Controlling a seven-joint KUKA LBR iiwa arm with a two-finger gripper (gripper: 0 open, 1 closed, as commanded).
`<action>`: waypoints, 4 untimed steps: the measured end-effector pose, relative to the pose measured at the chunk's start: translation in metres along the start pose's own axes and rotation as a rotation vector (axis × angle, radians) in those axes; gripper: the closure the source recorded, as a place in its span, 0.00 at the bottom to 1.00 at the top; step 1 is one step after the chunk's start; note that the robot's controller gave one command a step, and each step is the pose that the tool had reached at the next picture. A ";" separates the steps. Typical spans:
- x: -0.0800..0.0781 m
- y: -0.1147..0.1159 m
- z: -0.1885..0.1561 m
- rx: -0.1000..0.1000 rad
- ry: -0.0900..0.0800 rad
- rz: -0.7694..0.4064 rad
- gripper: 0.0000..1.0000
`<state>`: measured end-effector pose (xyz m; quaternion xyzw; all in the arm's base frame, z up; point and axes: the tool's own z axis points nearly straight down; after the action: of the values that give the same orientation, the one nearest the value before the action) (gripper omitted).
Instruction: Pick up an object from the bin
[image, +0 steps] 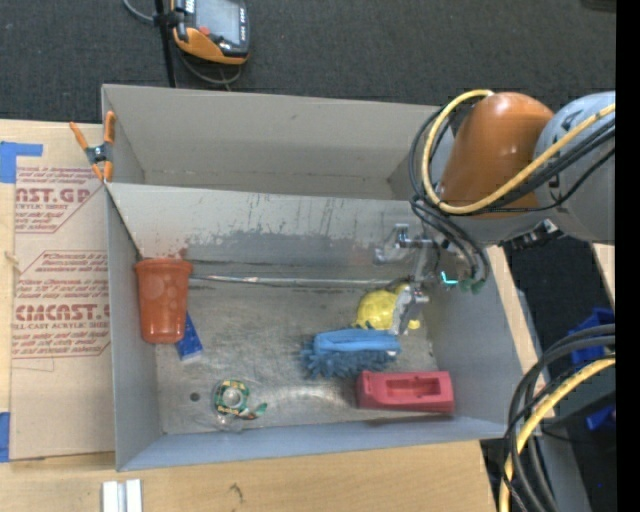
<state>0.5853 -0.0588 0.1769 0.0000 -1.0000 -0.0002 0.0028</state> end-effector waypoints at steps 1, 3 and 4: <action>-0.002 0.000 -0.005 0.001 -0.008 -0.001 0.00; 0.044 0.042 0.089 -0.003 -0.002 0.080 0.00; 0.042 0.038 0.025 0.000 -0.008 0.058 0.00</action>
Offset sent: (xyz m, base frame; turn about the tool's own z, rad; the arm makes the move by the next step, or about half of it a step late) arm -0.0451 0.0427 -0.1069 0.0974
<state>0.5432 -0.0208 0.1518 -0.0289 -0.9996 0.0000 -0.0012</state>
